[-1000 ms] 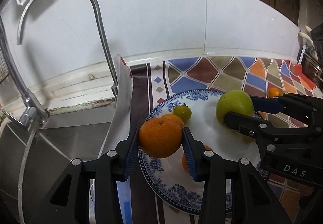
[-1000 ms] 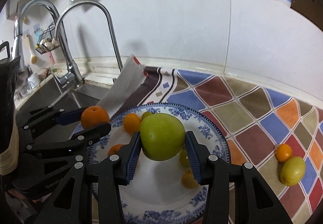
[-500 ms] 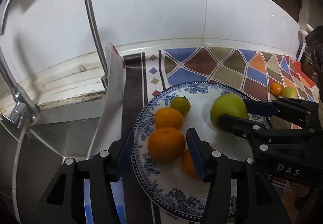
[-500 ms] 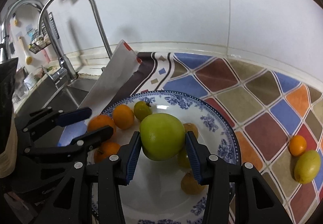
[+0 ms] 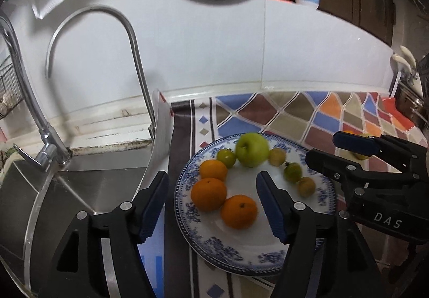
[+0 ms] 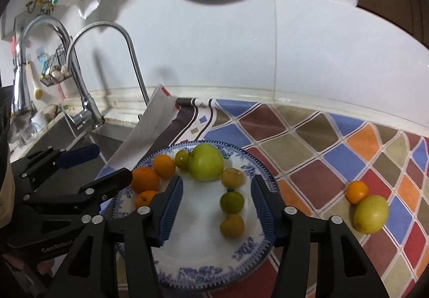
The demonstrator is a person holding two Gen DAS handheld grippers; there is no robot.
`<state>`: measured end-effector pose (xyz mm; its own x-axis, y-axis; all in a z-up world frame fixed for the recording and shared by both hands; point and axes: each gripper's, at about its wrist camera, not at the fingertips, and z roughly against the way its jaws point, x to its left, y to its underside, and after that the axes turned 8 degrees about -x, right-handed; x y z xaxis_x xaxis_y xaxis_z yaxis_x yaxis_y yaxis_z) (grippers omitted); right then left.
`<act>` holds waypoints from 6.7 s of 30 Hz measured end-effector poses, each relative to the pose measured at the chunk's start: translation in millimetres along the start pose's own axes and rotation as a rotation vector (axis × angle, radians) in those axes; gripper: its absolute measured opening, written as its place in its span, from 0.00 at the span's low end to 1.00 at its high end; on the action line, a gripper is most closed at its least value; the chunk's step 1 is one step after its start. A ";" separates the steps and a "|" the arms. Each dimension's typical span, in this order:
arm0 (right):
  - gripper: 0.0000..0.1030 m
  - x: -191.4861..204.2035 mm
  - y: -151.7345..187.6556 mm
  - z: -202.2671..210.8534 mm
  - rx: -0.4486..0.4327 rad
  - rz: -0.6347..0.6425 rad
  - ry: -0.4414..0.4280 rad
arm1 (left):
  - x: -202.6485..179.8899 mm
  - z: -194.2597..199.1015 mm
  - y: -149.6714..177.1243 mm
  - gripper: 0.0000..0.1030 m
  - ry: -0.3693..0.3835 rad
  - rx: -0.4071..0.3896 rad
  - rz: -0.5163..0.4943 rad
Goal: Organize fruits
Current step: 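Carry the green apple and tangerine onto the plate and open both tools, then move both open tools toward the last tangerine and large yellow-green fruit, then grasp the large yellow-green fruit with the right tool while the left tool grasps the tangerine, then carry the tangerine and large yellow-green fruit onto the plate and open both tools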
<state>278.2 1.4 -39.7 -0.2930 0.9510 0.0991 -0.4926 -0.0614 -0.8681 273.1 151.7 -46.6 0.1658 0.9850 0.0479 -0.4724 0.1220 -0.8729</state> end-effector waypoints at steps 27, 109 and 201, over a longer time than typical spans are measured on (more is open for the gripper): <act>0.71 -60.9 17.3 122.2 -0.134 -0.026 0.174 | -92.3 76.6 -6.6 0.93 -0.015 -0.146 -0.028; 0.52 -241.1 36.6 34.4 0.068 -0.137 0.233 | -240.1 -123.5 -26.6 0.80 0.216 0.111 -0.178; 0.49 -35.3 34.3 56.4 0.050 0.018 -0.123 | -60.9 48.5 24.6 0.35 0.001 0.045 0.046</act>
<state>225.5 -51.3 -45.6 -0.3987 0.9055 0.1453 -0.5259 -0.0960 -0.8451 209.3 100.7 -47.4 0.1443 0.9895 0.0074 -0.5182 0.0820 -0.8513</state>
